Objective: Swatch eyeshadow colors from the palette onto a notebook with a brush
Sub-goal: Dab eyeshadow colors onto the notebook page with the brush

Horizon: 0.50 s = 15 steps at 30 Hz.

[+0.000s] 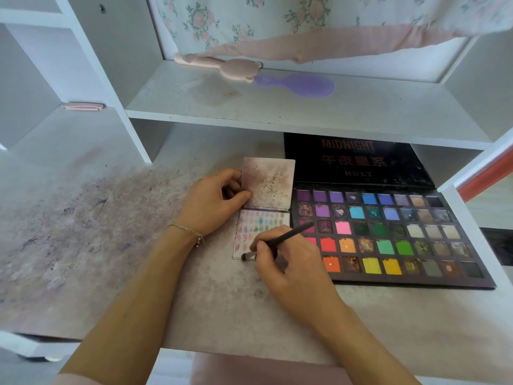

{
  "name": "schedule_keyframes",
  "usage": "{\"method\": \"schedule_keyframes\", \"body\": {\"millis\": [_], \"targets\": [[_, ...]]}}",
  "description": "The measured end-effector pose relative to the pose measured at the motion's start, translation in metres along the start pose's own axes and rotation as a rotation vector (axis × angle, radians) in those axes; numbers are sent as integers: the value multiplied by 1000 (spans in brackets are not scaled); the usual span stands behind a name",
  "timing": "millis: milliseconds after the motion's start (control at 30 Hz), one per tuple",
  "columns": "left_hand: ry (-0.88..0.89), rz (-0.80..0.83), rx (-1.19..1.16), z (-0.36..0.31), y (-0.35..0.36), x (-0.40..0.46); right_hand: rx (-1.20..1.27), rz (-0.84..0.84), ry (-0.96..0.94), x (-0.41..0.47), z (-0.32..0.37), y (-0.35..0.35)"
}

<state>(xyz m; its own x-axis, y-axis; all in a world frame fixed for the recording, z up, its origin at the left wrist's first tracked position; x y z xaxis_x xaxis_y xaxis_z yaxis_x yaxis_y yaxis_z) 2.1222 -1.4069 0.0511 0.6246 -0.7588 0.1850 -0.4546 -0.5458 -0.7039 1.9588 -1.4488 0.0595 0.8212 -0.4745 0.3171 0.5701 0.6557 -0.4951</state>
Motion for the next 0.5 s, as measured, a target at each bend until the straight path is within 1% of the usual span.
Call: {"method": "schedule_keyframes", "body": {"millis": [133, 267, 500], "targets": [[-2, 2, -13, -1, 0, 0, 144, -127, 0, -2, 1, -8], [4, 9, -11, -2, -1, 0, 183, -214, 12, -4, -1, -19], [0, -3, -44, -4, -2, -1, 123, -321, 109, -17, -21, -62]]}}
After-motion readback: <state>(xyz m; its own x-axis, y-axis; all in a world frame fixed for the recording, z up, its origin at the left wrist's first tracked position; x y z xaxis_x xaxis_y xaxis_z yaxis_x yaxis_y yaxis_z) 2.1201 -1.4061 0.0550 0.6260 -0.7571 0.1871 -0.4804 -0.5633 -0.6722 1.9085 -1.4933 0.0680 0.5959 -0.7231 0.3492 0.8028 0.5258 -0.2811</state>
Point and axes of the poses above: each hand's wrist, its own x-axis towards the middle knuckle, its own y-axis out of the palm, z = x × y, the point moved 3 cm from there along x, towards the middle knuckle, and after that the axes turned 1 degree about x, right-handed, at the moved point
